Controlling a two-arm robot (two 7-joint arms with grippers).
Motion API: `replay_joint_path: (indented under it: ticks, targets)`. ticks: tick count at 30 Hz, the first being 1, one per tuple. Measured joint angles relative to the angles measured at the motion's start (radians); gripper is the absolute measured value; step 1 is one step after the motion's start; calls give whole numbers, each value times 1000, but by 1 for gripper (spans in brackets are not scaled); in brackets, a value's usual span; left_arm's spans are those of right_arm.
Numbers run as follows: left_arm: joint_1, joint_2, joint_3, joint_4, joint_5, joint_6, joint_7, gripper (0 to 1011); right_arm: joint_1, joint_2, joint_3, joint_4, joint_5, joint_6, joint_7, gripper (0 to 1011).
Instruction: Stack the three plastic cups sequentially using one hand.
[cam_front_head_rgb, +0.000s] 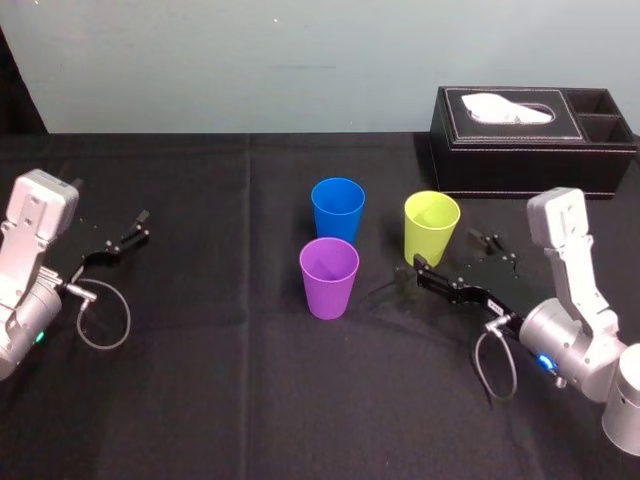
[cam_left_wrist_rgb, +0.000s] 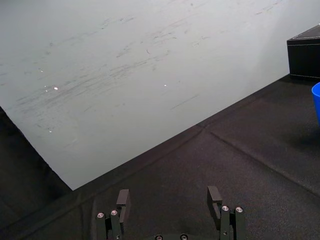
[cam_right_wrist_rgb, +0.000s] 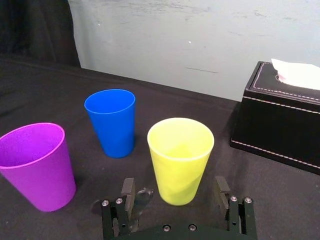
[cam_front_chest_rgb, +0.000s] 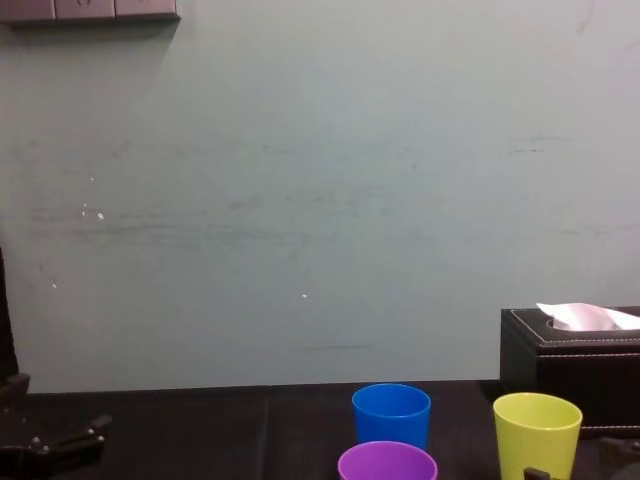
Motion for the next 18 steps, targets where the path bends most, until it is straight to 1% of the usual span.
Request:
replay_joint_path:
  ticks: [9,18]
  targets:
    - [0,0,0,0,0,0,0,1011,59,-55,2,74,-27,2,9,1003]
    - [0,0,0,0,0,0,0,1011,94,-91,2,119,-51,7,23,1003]
